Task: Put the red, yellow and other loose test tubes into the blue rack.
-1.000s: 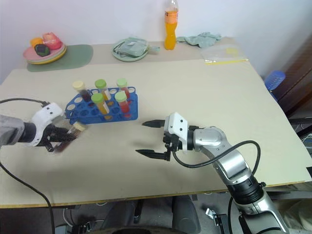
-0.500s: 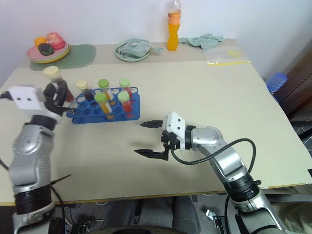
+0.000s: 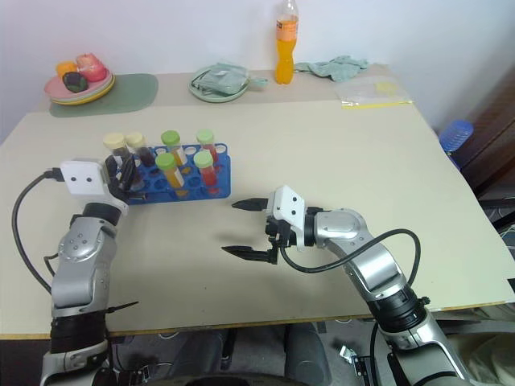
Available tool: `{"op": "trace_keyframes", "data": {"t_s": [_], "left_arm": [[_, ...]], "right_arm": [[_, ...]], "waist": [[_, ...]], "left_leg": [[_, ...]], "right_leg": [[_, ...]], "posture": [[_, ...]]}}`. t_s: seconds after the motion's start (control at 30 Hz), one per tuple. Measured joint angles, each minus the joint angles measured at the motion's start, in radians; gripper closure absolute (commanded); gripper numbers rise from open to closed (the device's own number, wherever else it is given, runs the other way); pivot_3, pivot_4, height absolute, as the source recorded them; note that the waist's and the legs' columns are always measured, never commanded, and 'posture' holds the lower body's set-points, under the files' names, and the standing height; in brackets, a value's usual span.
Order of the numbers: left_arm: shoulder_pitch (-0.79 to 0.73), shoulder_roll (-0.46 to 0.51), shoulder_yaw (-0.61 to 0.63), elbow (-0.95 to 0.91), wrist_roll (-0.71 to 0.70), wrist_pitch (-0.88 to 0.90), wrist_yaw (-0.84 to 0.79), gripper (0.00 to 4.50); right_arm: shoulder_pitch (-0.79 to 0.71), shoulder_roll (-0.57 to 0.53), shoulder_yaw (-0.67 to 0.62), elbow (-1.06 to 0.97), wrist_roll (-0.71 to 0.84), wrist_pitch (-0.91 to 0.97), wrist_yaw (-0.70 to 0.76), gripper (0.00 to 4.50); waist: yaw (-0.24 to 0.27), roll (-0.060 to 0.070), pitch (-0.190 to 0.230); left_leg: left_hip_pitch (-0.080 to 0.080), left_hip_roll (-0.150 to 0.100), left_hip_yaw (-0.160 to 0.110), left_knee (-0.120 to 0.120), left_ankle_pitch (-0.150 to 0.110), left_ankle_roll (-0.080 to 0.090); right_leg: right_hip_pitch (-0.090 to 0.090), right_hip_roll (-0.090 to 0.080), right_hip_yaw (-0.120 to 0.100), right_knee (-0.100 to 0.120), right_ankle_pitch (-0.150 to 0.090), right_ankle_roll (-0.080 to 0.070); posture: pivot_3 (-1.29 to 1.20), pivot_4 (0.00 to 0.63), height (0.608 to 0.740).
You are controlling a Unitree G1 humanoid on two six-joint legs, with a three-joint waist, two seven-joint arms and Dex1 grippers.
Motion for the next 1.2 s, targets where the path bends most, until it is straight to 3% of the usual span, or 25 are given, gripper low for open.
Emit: {"op": "trace_keyframes", "data": {"t_s": [0.4, 0.43, 0.53, 0.67, 0.8, 0.97, 1.2], "left_arm": [[-0.002, -0.031, -0.027, 0.022, -0.015, 0.017, 0.003, 3.77], [-0.002, -0.031, -0.027, 0.022, -0.016, 0.017, 0.003, 2.71], [0.001, -0.032, -0.043, 0.022, -0.015, 0.015, -0.001, 1.31], [0.054, -0.011, -0.002, -0.041, -0.08, 0.018, -0.039, 1.31], [0.146, 0.082, 0.113, -0.157, -0.196, 0.043, -0.117, 1.31], [0.33, 0.221, 0.292, -0.244, -0.367, 0.125, -0.251, 1.31], [0.465, 0.348, 0.348, -0.266, -0.436, 0.199, -0.392, 1.31]], "right_arm": [[0.001, 0.001, 0.0, 0.0, 0.001, 0.003, -0.009, 0.0], [0.001, 0.001, 0.0, 0.0, 0.001, 0.004, -0.009, 0.0], [0.001, 0.001, 0.0, 0.0, 0.002, 0.004, -0.009, 0.0], [-0.002, 0.004, -0.026, -0.001, 0.028, 0.025, -0.018, 0.0], [-0.016, -0.015, -0.097, -0.021, 0.082, 0.067, -0.019, 0.0], [-0.015, -0.127, -0.247, -0.035, 0.152, 0.12, -0.013, 0.0], [0.018, -0.27, -0.401, 0.116, 0.158, 0.117, 0.019, 0.0]], "waist": [[0.002, 0.0, 0.0], [0.002, 0.0, 0.0], [0.001, 0.0, 0.0], [-0.006, 0.0, 0.0], [-0.003, 0.0, 0.0], [0.005, 0.001, 0.0], [0.002, 0.001, 0.0]], "left_leg": [[0.0, 0.0, 0.0, 0.0, 0.0, 0.0], [0.0, 0.0, 0.0, 0.0, 0.0, 0.0], [0.0, 0.0, 0.0, 0.0, 0.0, 0.0], [0.0, 0.001, 0.0, -0.001, 0.0, 0.0], [0.0, 0.002, 0.0, -0.001, 0.0, 0.0], [0.0, 0.003, 0.0, -0.001, 0.0, 0.001], [0.0, 0.004, 0.003, -0.001, -0.001, 0.001]], "right_leg": [[0.0, 0.0, 0.0, 0.0, 0.0, 0.0], [0.0, 0.0, 0.0, 0.0, 0.0, 0.0], [0.0, 0.0, 0.0, 0.0, 0.0, 0.0], [-0.001, 0.001, 0.0, 0.0, 0.0, 0.0], [-0.001, 0.001, 0.001, 0.0, 0.0, 0.0], [0.001, 0.0, 0.0, -0.002, 0.0, -0.001], [0.002, 0.0, -0.001, -0.003, -0.001, -0.001]], "posture": [[0.0, 0.15, 0.74], [0.0, 0.15, 0.74], [0.0, 0.15, 0.74], [0.0, 0.15, 0.74], [0.0, 0.15, 0.74], [0.0, 0.15, 0.74], [0.0, 0.15, 0.74]]}}
